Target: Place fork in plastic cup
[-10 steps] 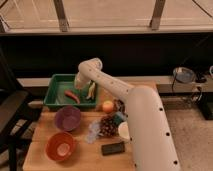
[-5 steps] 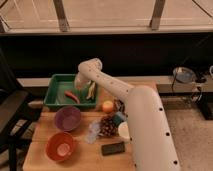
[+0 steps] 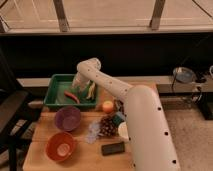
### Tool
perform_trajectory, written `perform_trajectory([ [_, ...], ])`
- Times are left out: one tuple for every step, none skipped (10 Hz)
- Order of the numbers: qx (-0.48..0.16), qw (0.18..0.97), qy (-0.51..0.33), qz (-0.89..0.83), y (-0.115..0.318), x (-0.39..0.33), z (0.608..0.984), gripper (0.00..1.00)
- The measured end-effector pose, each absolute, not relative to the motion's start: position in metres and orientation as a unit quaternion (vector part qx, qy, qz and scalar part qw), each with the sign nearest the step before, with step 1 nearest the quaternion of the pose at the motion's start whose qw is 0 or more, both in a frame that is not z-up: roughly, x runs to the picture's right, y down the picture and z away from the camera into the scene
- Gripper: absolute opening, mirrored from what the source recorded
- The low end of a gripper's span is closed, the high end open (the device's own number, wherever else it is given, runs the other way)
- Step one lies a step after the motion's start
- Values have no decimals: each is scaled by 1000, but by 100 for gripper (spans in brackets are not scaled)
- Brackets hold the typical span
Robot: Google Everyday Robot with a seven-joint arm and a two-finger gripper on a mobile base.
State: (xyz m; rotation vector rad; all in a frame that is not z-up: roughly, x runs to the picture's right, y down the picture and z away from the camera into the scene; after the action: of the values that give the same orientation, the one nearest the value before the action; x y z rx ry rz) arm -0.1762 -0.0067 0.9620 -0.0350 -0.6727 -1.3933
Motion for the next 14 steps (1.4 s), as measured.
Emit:
perform_trajectory([
  [-18, 715, -305, -629, -6, -176, 963, 80],
  [-21, 715, -305, -628, -4, -176, 965, 80],
  [-25, 716, -306, -626, -2, -175, 967, 80],
  [-27, 717, -307, -625, -1, -175, 969, 80],
  [-31, 719, -307, -623, 2, -174, 971, 80],
  [-32, 721, -308, -620, 3, -173, 973, 80],
  [-33, 722, -309, -618, 5, -173, 975, 80],
  [-34, 722, -311, -617, 6, -174, 976, 79],
  [-34, 721, -315, -616, 9, -176, 978, 72],
  [-35, 721, -318, -615, 11, -177, 981, 63],
  [-35, 720, -322, -614, 13, -179, 983, 53],
  [-38, 719, -325, -613, 16, -181, 987, 43],
  [-41, 718, -328, -612, 20, -182, 990, 33],
  [-44, 718, -329, -611, 23, -182, 993, 24],
])
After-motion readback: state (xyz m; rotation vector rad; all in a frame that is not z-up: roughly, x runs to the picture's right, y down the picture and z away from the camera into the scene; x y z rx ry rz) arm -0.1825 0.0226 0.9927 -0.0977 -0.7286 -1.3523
